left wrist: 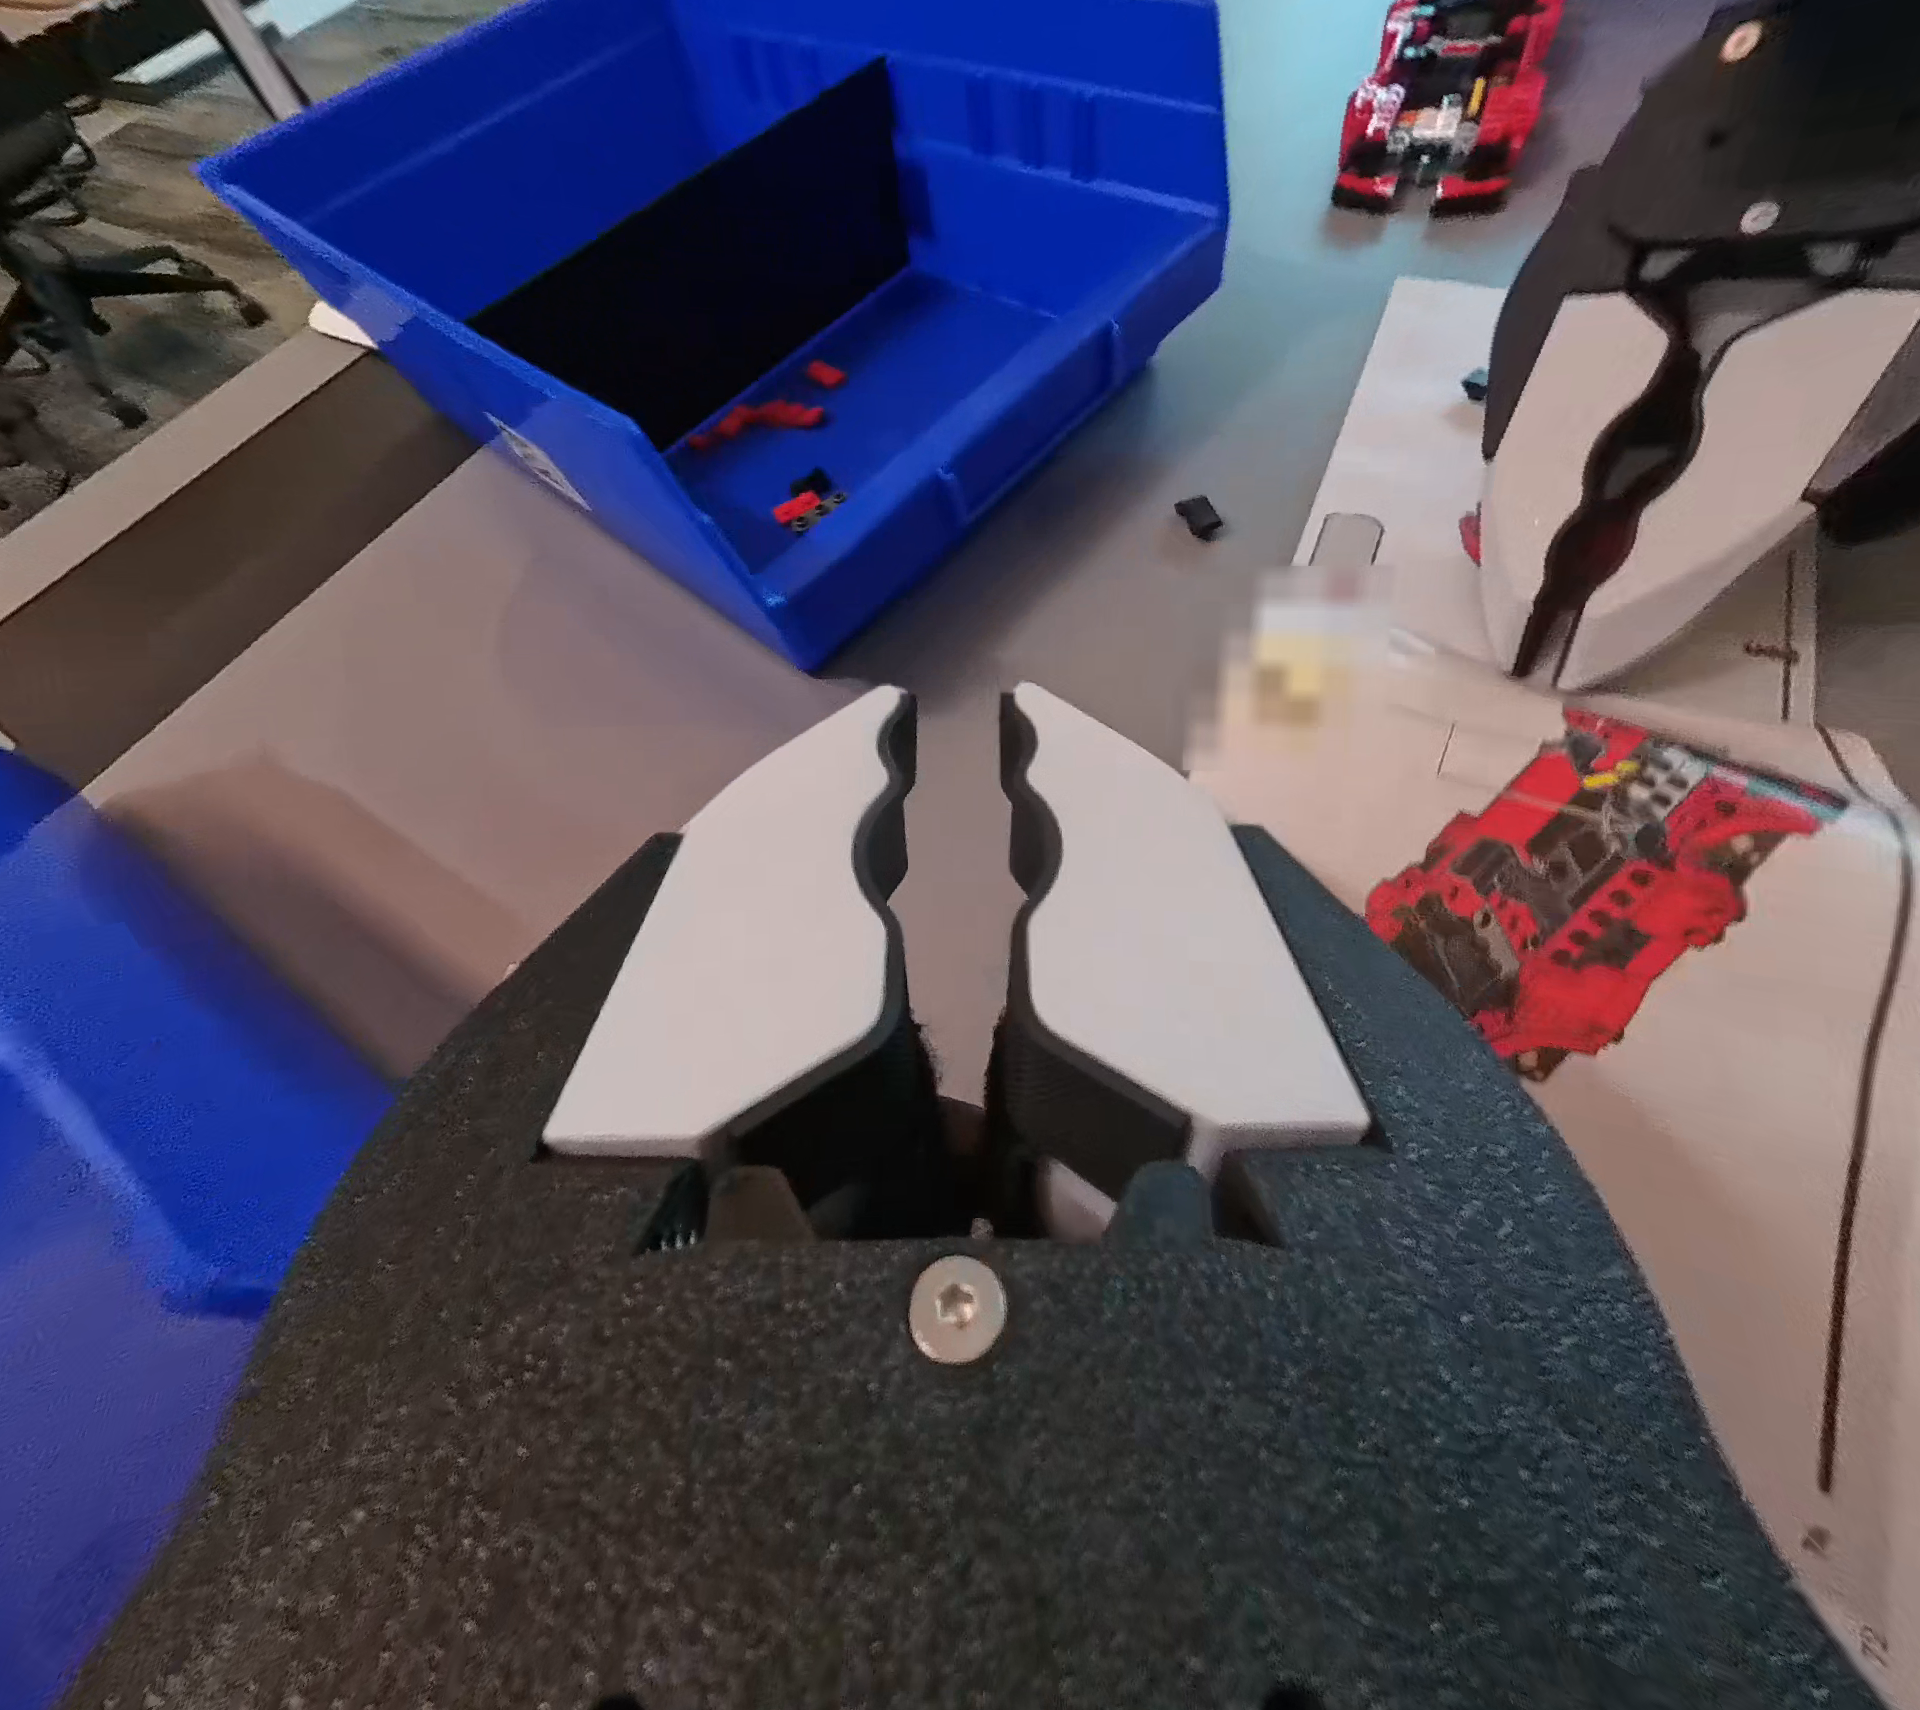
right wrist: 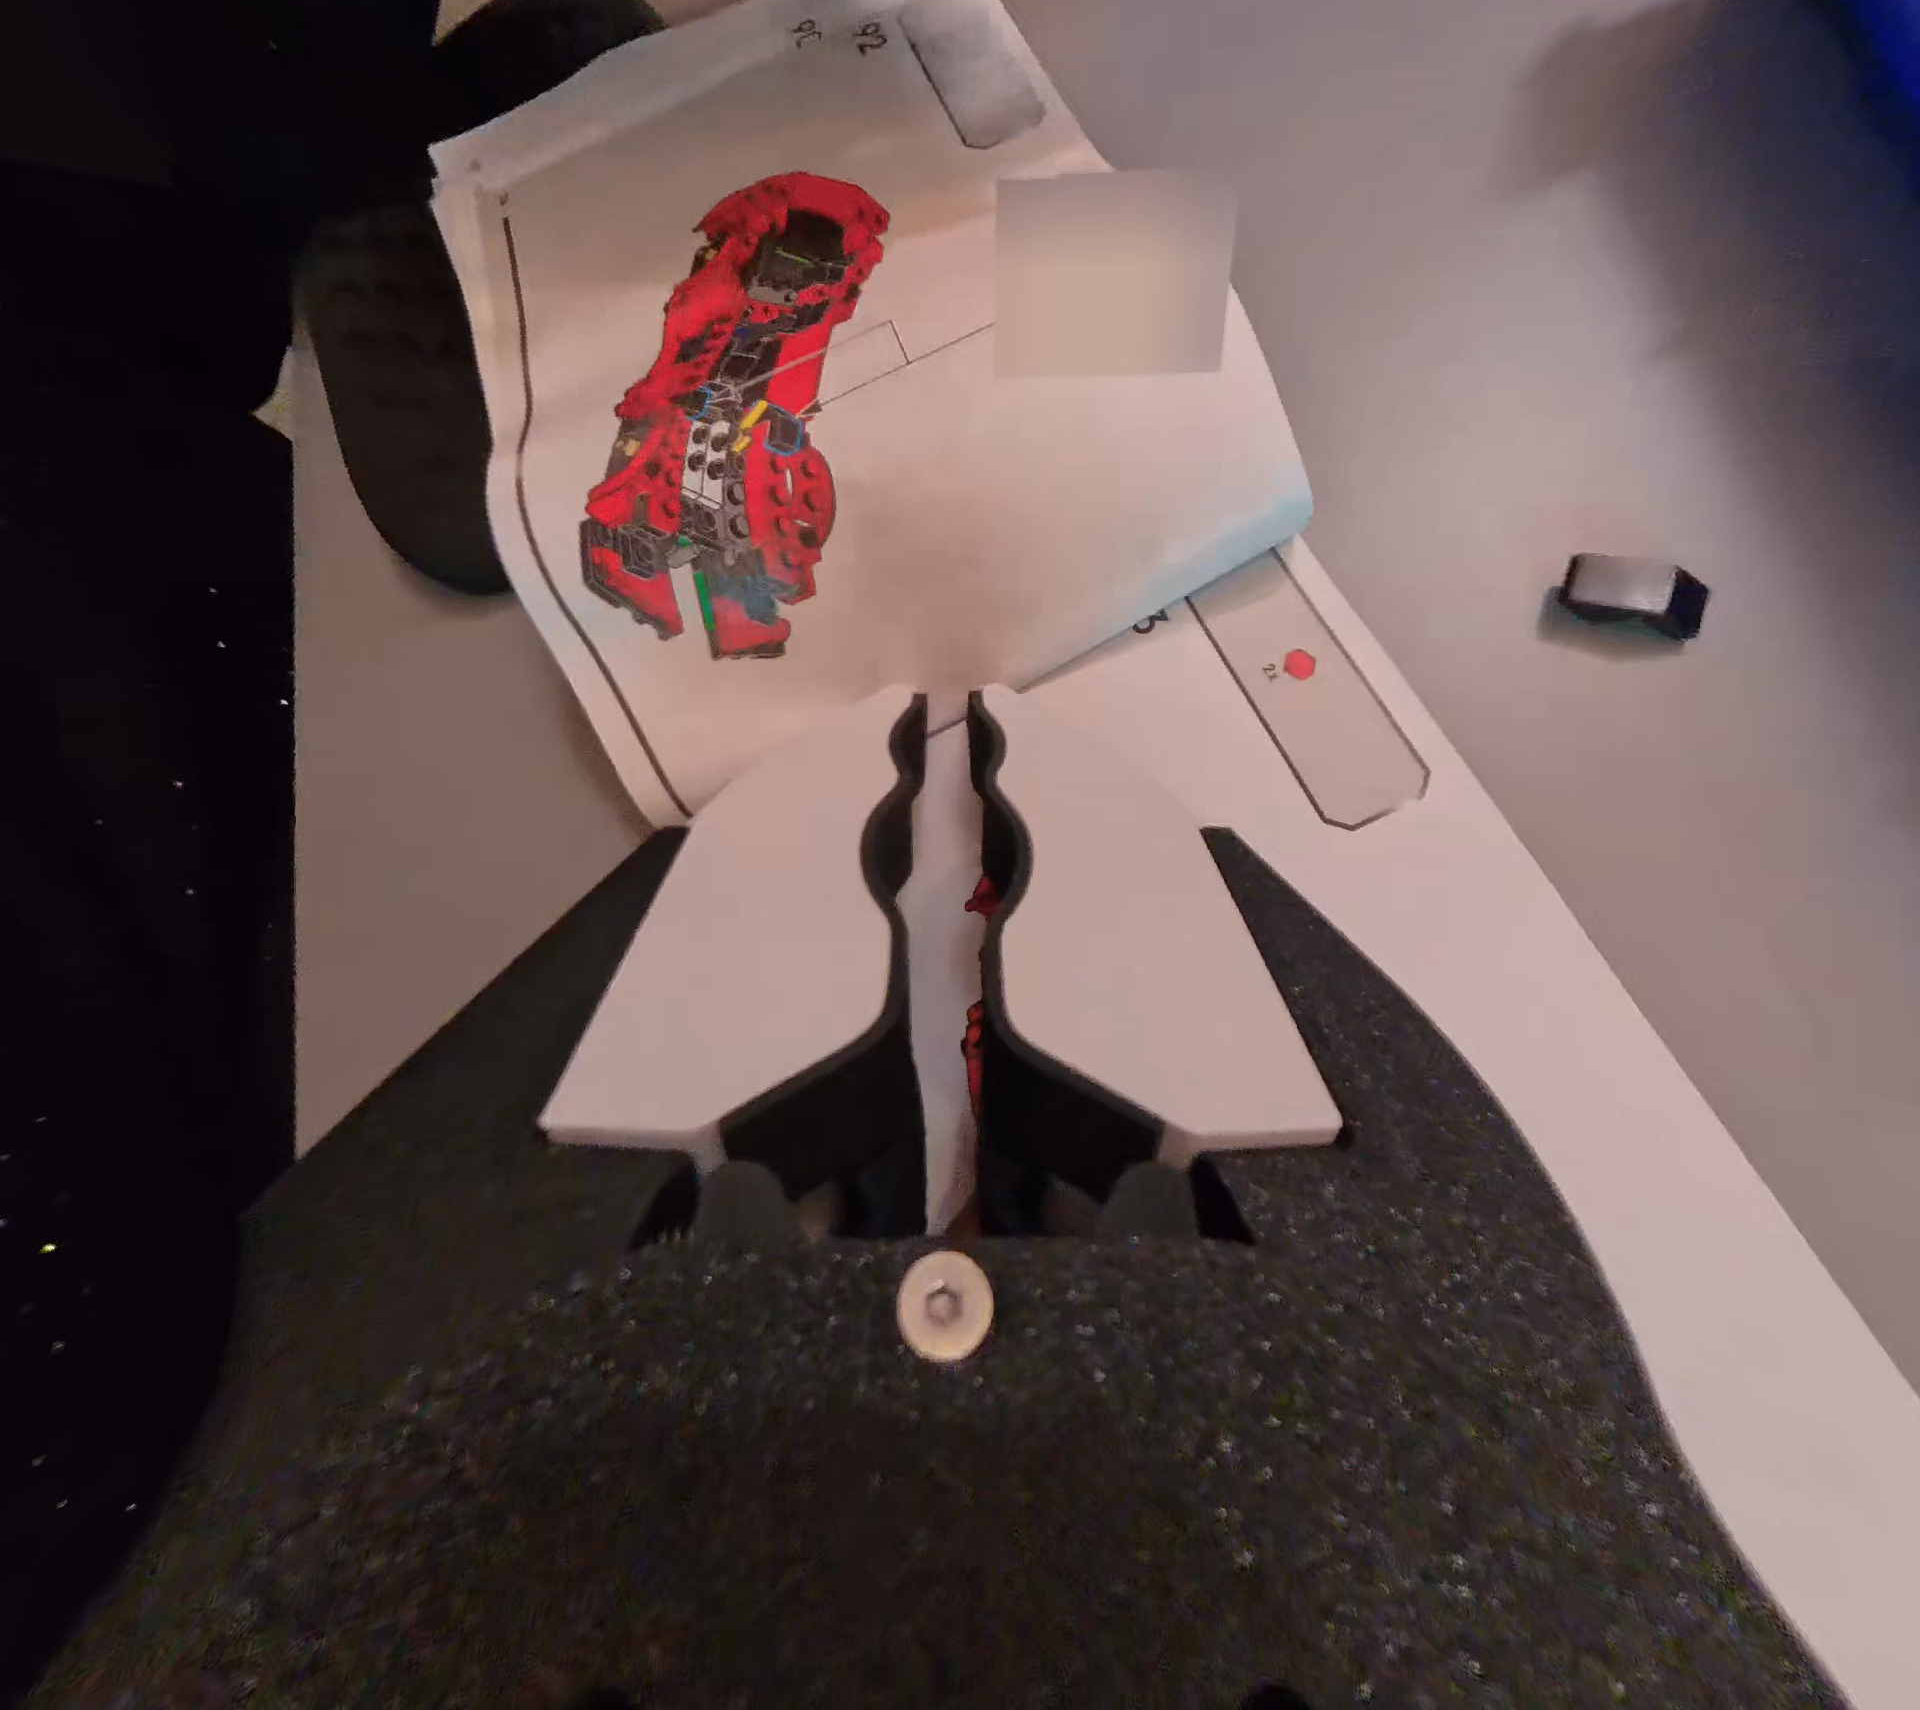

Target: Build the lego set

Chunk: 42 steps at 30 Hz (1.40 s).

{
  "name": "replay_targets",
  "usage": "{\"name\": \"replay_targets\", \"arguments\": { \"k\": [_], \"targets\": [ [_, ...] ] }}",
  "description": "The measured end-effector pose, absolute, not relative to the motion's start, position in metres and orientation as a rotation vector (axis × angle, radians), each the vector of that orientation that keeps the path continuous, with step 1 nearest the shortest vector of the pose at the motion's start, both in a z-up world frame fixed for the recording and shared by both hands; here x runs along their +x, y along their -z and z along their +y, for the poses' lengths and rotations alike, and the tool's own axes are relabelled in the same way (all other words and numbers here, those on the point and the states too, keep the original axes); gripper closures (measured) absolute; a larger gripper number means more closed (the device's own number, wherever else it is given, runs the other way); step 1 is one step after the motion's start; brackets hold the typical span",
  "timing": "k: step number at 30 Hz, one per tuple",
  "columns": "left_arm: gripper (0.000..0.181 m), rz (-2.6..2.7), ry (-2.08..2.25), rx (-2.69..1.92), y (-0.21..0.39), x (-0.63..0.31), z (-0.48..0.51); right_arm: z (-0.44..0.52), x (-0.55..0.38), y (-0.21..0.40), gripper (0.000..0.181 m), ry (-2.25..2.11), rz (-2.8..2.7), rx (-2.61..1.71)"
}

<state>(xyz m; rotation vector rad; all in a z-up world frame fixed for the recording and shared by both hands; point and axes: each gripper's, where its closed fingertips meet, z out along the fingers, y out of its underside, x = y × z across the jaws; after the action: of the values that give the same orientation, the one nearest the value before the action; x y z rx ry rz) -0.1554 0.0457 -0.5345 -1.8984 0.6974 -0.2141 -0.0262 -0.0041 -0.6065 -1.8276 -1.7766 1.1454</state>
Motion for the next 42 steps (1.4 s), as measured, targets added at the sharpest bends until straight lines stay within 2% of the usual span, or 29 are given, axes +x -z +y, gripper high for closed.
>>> {"name": "replay_targets", "arguments": {
  "k": [3, 5, 6, 8, 11, 13, 14, 15, 16, 17, 20, 22, 24, 27, 31, 34, 37, 42],
  "targets": [
    [0.164, 0.777, 0.153, -1.920, 0.545, -0.146, 0.044, -0.002, -0.027, 0.605, 0.167, -1.055, -1.799, -1.740],
    [0.163, 0.832, 0.101, -1.909, 0.548, -0.141, 0.044, 0.006, -0.030, 0.598, 0.136, -0.918, -1.798, -1.641],
    [0.163, 0.851, 0.075, -1.894, 0.548, -0.140, 0.044, 0.004, -0.033, 0.588, 0.131, -0.902, -1.795, -1.592],
    [0.163, 0.856, 0.038, -1.871, 0.547, -0.139, 0.046, 0.004, -0.034, 0.564, 0.129, -0.812, -1.741, -1.538],
    [0.159, 0.758, 0.051, -1.937, 0.538, -0.137, 0.043, 0.023, -0.009, 0.539, 0.128, -0.411, -1.646, -1.548],
    [0.155, 0.702, 0.115, -2.019, 0.530, -0.124, 0.034, 0.038, 0.018, 0.530, 0.116, -0.193, -1.552, -1.579],
    [0.142, 0.697, 0.154, -2.094, 0.532, -0.116, 0.027, 0.045, 0.033, 0.532, 0.099, -0.140, -1.503, -1.633],
    [0.120, 0.691, 0.177, -2.175, 0.537, -0.107, 0.022, 0.051, 0.047, 0.540, 0.078, -0.131, -1.464, -1.714],
    [0.098, 0.675, 0.171, -2.238, 0.541, -0.100, 0.019, 0.056, 0.060, 0.550, 0.068, -0.156, -1.420, -1.792],
    [0.088, 0.643, 0.141, -2.260, 0.542, -0.094, 0.020, 0.064, 0.072, 0.554, 0.059, -0.189, -1.345, -1.847],
    [0.063, 0.563, 0.058, -2.204, 0.535, -0.064, 0.028, 0.088, 0.112, 0.543, 0.051, -0.195, -1.091, -1.905],
    [0.046, 0.507, 0.001, -2.112, 0.521, -0.037, 0.039, 0.102, 0.143, 0.526, 0.038, -0.099, -0.954, -1.882],
    [0.037, 0.471, 0.019, -1.994, 0.505, -0.001, 0.054, 0.110, 0.173, 0.514, 0.034, -0.018, -0.854, -1.893],
    [0.038, 0.468, 0.172, -1.875, 0.488, 0.069, 0.078, 0.118, 0.207, 0.506, 0.033, -0.005, -0.731, -1.929],
    [0.057, 0.527, 0.115, -1.864, 0.503, 0.126, 0.120, 0.133, 0.243, 0.513, 0.042, 0.014, -0.585, -1.938],
    [0.068, 0.452, 0.093, -1.905, 0.526, 0.144, 0.143, 0.144, 0.253, 0.535, 0.046, -0.052, -0.509, -1.957],
    [0.069, 0.483, 0.067, -1.909, 0.538, 0.151, 0.144, 0.151, 0.256, 0.553, 0.047, -0.073, -0.511, -1.970],
    [0.074, 0.484, 0.090, -1.922, 0.550, 0.145, 0.143, 0.156, 0.245, 0.564, 0.062, -0.197, -0.501, -1.963]
  ]
}}
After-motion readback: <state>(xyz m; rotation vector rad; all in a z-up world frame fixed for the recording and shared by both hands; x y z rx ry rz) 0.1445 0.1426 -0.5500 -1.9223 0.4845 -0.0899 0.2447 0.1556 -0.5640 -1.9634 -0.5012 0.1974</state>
